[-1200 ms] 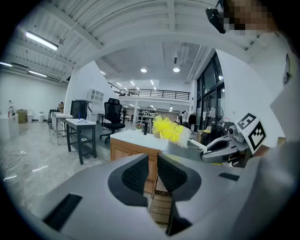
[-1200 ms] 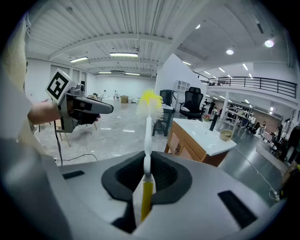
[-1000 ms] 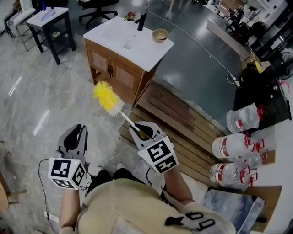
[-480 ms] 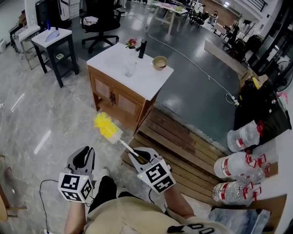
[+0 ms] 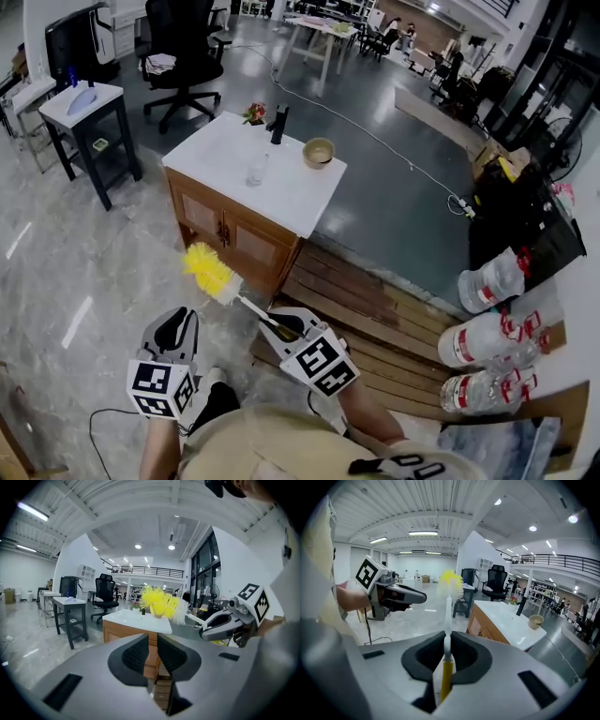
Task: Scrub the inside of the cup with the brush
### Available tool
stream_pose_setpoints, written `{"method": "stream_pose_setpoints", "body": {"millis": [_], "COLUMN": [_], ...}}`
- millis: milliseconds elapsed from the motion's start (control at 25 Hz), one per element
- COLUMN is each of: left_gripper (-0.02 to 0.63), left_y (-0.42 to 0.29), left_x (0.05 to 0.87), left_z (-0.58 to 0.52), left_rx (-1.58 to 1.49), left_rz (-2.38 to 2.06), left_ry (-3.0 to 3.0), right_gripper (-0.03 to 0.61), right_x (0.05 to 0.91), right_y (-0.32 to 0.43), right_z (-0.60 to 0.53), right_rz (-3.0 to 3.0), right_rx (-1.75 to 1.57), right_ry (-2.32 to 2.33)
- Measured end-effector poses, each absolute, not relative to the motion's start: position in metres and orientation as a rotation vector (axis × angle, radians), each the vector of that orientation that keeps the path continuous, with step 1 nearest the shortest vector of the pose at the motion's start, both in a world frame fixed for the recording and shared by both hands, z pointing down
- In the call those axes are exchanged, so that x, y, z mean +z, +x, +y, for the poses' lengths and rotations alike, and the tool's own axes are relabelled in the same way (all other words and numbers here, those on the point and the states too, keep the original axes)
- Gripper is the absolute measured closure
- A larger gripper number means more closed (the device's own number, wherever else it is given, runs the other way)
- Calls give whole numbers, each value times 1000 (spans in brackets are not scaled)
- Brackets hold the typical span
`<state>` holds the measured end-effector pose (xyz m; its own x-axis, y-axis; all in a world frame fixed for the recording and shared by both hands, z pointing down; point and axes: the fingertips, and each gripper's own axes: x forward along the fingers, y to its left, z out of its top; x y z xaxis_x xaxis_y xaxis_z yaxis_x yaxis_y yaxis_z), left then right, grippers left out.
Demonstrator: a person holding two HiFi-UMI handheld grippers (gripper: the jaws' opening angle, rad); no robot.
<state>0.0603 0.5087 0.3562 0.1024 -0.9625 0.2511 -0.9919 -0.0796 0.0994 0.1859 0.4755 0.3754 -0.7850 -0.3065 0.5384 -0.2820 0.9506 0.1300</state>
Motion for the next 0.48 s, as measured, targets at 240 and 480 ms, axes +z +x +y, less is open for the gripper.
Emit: {"method": "stream_pose_setpoints", "body": {"millis": [240,480], "left_gripper": [548,548], "left_y": [8,-34], "left_x": [364,365], "left_z": [473,453], "left_rx": [208,214], "left_rz": [-1898,-1820], "left_ry": [2162,2188], "right_gripper": [531,531], "right_x": [375,382], "right_y": [134,93], "right_z": [434,408], "right_rz": [-2518,-2500], "right_rx": [-23,30], "right_ry": [459,485]}}
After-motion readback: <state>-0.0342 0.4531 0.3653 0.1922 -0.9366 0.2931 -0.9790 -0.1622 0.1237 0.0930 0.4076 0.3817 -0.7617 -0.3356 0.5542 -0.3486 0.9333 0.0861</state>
